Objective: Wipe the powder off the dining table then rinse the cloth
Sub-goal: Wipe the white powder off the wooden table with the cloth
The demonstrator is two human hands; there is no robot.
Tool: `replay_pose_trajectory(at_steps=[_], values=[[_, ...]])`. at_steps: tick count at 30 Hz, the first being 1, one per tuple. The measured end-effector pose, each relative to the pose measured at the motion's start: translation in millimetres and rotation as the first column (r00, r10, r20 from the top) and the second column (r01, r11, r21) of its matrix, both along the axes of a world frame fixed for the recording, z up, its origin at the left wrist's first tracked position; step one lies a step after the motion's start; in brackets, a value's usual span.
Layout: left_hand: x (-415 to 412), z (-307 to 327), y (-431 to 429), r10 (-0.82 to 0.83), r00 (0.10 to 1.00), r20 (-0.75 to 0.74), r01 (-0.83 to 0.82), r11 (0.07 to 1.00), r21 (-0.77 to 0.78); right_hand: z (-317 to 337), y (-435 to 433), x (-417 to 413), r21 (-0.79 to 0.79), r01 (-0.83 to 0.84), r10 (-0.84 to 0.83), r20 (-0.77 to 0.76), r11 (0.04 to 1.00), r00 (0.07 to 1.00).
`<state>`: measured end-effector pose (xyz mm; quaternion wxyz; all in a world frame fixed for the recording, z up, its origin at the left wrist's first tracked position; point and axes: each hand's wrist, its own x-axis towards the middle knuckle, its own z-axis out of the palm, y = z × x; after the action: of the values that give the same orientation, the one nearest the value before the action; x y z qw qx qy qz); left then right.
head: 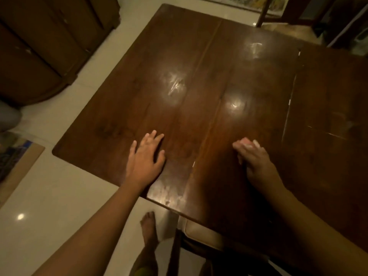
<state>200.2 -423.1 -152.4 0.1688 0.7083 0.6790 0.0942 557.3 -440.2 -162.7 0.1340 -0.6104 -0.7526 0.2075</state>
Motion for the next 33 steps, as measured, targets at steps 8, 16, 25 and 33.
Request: replay_pose_trajectory(at_steps=[8,16,25,33], values=[[-155.3,4.7,98.6,-0.081,0.98,-0.181,0.075,0.996,-0.041,6.1,170.9,-139.4,0.065,0.406,-0.41,0.061,0.912,0.91],[-167.8,4.9,104.6,-0.008,1.0,-0.017,0.008,1.0,0.016,5.5,164.3,-248.1,-0.075,-0.378,0.379,0.003,0.923,0.925],[-170.2,0.5,106.6,-0.038,0.999,0.022,0.038,0.999,0.037,14.8,216.3,-235.4,0.077,0.403,-0.406,0.032,0.912,0.913],[-171.9,-6.9,106.8,0.012,0.999,0.031,-0.013,0.999,0.049,6.9,126.4,-289.0,-0.061,-0.464,0.468,0.082,0.884,0.88]])
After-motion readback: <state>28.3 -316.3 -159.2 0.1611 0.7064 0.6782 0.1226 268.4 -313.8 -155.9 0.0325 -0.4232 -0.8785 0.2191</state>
